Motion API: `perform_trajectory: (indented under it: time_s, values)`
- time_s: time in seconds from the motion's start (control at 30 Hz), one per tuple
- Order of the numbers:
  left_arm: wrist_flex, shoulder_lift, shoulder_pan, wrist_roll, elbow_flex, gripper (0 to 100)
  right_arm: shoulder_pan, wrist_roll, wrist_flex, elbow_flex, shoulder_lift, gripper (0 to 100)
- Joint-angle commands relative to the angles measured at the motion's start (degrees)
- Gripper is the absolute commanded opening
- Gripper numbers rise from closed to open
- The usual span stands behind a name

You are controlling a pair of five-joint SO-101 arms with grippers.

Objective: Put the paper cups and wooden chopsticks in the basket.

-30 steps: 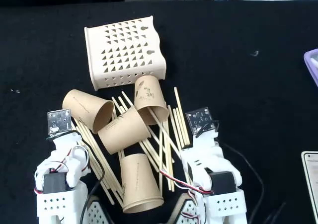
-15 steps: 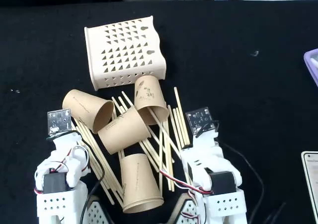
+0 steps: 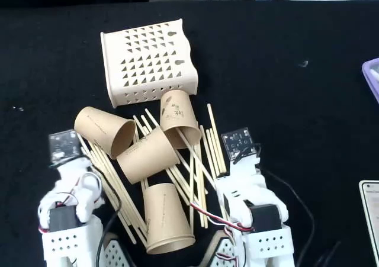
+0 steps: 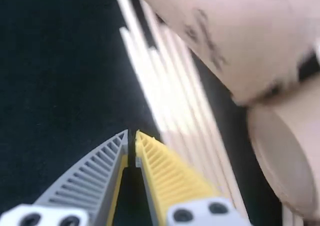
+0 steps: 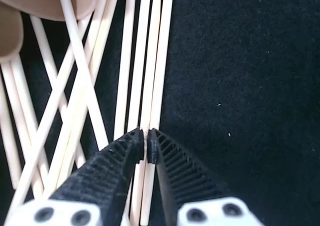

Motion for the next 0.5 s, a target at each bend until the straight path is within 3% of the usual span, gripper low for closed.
perform_trajectory:
  time_s: [0.0,0.1,0.23,0.37,0.47]
  values:
    - [-8.0,-0.44,-12.44,-0.09,-7.96,3,1.41,0.44,-5.54,-1.8,-5.32,3.2]
    - [-12.92,-0.44,-21.32,-1.41,-14.46,3,2.64,0.44,-12.48,-6.11,-5.49,3.3]
    - [-20.22,-0.44,-28.0,-12.92,-22.29,3,5.27,0.44,-25.23,-13.67,-5.41,3.3]
    - [-28.75,-0.44,-26.51,-16.44,-27.47,4,7.65,2.29,-35.96,-15.78,-5.41,5.1]
    - [-30.95,-0.35,-22.2,-16.53,-32.4,14,7.47,4.22,-40.26,-20.0,-5.32,12.9]
